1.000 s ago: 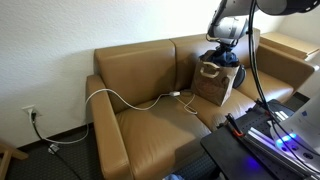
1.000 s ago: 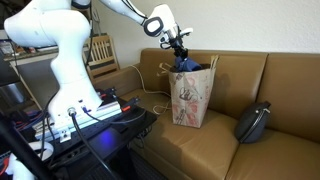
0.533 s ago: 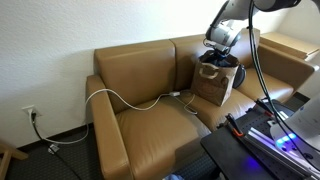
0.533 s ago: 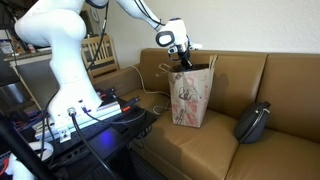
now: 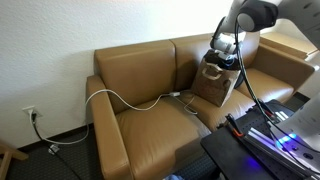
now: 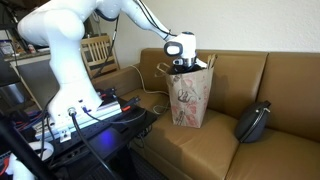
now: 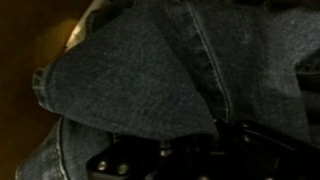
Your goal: Move the bag to the right and place the blue cloth inside it
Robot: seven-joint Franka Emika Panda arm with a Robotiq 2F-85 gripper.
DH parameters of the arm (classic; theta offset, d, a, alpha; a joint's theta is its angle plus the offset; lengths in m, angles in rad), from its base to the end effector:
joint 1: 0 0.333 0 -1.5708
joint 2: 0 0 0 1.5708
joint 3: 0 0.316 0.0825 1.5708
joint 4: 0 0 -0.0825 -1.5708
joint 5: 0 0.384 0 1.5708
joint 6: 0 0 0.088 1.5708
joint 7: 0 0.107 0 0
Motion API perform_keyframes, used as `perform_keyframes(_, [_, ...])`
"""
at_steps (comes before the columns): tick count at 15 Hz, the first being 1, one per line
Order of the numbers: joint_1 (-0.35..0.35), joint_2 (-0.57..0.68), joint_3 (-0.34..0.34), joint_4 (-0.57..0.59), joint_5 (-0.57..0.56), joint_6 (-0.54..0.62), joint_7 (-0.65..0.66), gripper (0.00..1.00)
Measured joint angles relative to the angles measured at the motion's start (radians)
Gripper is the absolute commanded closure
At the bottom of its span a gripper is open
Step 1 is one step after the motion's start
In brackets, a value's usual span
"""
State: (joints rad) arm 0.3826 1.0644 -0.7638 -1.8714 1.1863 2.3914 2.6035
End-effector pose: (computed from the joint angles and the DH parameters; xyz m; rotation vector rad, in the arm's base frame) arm 0.5454 -0.2253 0.0612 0.8794 3.0096 0.0579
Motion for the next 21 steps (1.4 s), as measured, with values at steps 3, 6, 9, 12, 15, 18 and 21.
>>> perform_keyframes(3, [0.097, 0.057, -0.119, -0.012, 0.001, -0.084, 0.0, 0.44])
perform_keyframes(6, [0.19, 0.015, -0.171, -0.049, -0.037, -0.031, 0.003, 0.21])
perform_keyframes(9, [0.228, -0.121, -0.163, -0.133, -0.157, 0.134, 0.007, 0.02])
perform_keyframes(12, [0.322, -0.22, -0.257, -0.235, -0.159, 0.174, -0.008, 0.0])
perform_keyframes(15, [0.468, -0.338, -0.377, -0.364, -0.212, 0.231, -0.026, 0.0])
perform_keyframes(18, [0.673, -0.468, -0.541, -0.481, -0.208, 0.264, -0.115, 0.0])
perform_keyframes(21, [0.911, -0.611, -0.746, -0.579, -0.214, 0.281, -0.209, 0.0])
